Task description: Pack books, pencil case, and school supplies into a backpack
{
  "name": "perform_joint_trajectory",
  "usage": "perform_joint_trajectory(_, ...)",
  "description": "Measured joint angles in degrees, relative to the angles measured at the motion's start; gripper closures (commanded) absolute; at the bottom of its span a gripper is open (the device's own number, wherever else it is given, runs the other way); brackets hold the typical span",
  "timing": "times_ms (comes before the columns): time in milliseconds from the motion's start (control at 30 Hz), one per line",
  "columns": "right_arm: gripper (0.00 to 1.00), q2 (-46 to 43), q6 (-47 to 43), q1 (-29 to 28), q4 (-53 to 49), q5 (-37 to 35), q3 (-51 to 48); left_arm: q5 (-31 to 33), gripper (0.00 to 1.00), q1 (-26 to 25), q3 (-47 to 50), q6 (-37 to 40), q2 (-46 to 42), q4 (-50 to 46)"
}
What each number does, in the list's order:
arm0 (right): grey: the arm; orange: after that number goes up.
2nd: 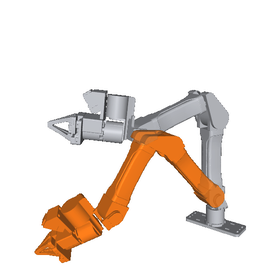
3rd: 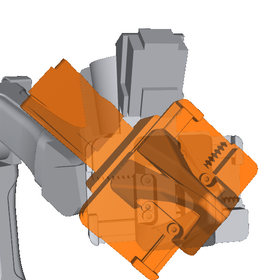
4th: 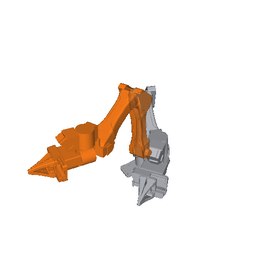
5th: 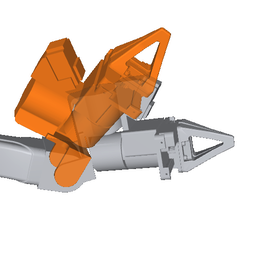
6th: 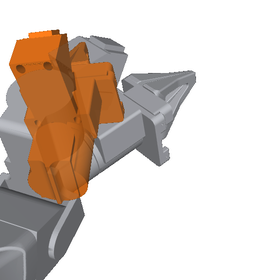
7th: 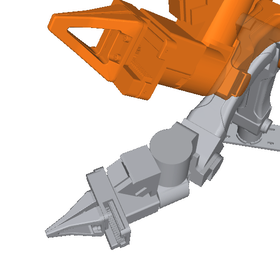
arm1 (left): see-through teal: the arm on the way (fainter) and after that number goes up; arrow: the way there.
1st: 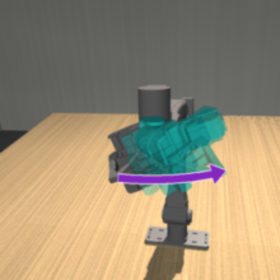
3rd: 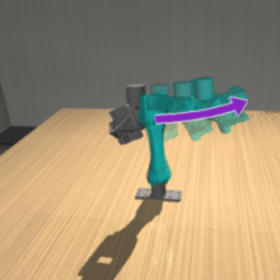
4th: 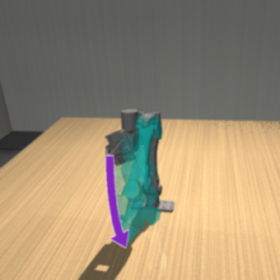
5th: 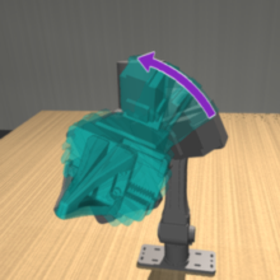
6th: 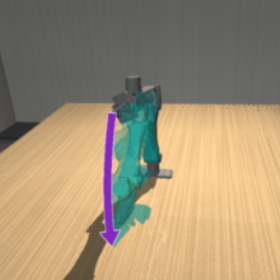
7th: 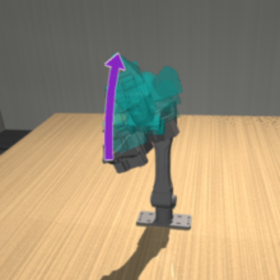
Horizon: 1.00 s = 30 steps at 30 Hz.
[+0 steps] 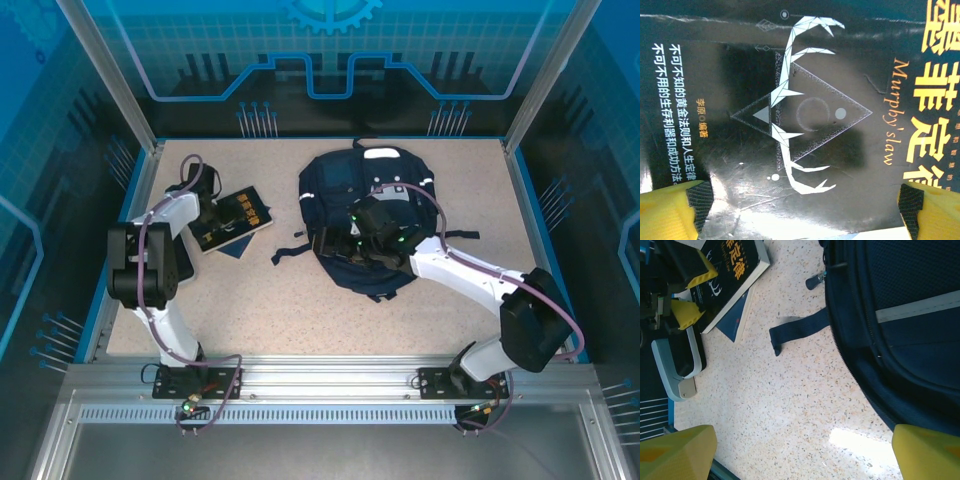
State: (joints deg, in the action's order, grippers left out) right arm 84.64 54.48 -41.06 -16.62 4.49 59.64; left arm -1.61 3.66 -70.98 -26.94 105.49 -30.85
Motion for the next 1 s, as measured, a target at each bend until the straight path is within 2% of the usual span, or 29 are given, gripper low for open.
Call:
perform_joint_trajectory(233,0.09,0.02,0.2,-2.08,-0.07,-1.2,0.76,-4.0,0.07,-0.9,4.92,-0.15,-2.8,5.73)
perform_joint_trajectory(433,0.09,0.02,0.83,-2.84,-0.48,-2.14,0.79,-8.35,0.07,-5.2,12.15,-2.64,-8.33,10.23)
perform_joint_trajectory(633,0.09,0.39,0.76,-2.91,-1.25,-2.64,2.16,-12.83,0.04,-9.11,14.29,-3.56,-12.48,8.59)
perform_joint_trajectory(833,0.08,2.82,0.22,-2.93,-1.38,-2.54,4.37,-9.16,0.04,-6.47,11.5,-2.78,-16.28,5.14)
perform_joint_trajectory(1000,0.08,4.55,0.11,-2.93,-1.11,-1.38,4.37,-5.77,0.06,-1.51,8.52,-2.6,-13.84,3.91)
